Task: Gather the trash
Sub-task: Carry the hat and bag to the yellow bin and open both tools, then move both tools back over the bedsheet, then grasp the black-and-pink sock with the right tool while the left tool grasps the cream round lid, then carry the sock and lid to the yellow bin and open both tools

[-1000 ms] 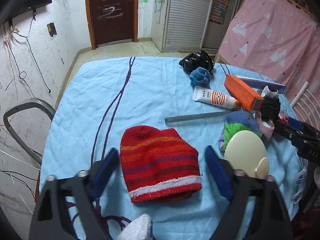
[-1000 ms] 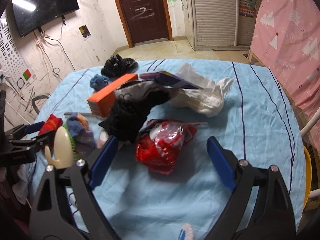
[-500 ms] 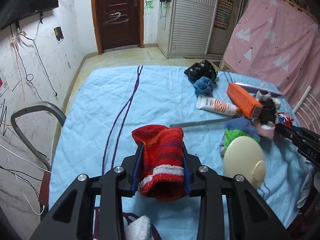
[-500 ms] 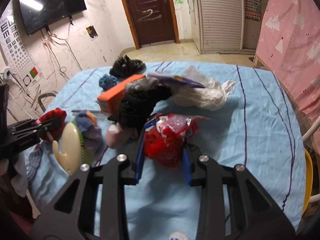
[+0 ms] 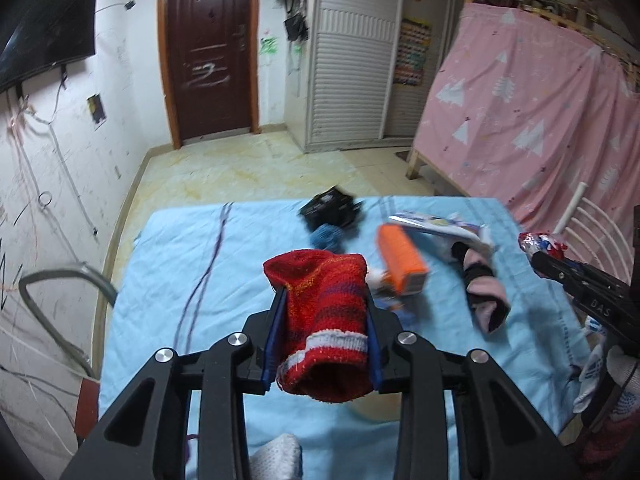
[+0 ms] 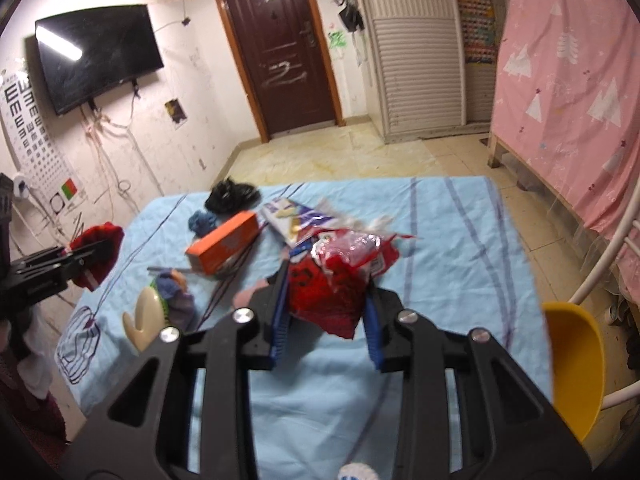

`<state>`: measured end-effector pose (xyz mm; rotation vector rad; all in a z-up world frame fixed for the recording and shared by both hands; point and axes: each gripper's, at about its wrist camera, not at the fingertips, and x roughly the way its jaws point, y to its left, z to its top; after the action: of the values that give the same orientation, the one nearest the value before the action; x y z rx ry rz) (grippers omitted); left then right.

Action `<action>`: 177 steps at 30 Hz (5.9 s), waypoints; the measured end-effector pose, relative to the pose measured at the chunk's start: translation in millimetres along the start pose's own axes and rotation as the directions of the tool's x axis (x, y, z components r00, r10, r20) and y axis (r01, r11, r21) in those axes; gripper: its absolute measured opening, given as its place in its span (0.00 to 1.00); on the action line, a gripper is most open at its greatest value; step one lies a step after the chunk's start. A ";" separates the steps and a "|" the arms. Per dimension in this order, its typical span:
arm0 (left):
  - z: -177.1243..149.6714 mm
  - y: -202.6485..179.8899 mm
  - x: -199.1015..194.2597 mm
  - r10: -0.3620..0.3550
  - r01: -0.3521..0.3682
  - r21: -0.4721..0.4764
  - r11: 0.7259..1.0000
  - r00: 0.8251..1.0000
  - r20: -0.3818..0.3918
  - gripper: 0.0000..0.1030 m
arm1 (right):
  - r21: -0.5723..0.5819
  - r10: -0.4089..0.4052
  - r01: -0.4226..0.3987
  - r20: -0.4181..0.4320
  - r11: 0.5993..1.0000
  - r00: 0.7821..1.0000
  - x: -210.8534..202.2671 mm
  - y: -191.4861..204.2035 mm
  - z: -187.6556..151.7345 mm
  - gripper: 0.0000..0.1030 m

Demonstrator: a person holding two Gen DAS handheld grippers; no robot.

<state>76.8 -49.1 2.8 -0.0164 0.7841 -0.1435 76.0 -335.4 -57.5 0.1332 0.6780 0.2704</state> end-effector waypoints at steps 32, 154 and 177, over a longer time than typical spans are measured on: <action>33.4 -232.1 23.7 -0.301 0.309 0.239 0.921 0.951 -0.069 0.24 | 0.235 -0.210 0.184 0.088 0.954 0.974 -75.2 -170.4 -35.0 0.30; -43.2 -25.9 17.7 -0.093 0.092 -0.013 0.996 0.994 -0.064 0.57 | 0.044 0.049 -0.046 -0.090 0.998 0.995 39.4 25.2 -10.5 0.42; -12.3 -99.7 -6.5 -0.119 0.117 0.077 0.990 0.993 0.014 0.57 | 0.200 -0.058 0.039 0.089 0.979 0.994 -35.6 -81.8 -9.1 0.43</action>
<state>51.3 -146.5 5.5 0.0083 0.7583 -0.2852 60.3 -423.7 -60.2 0.3174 0.6125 0.1481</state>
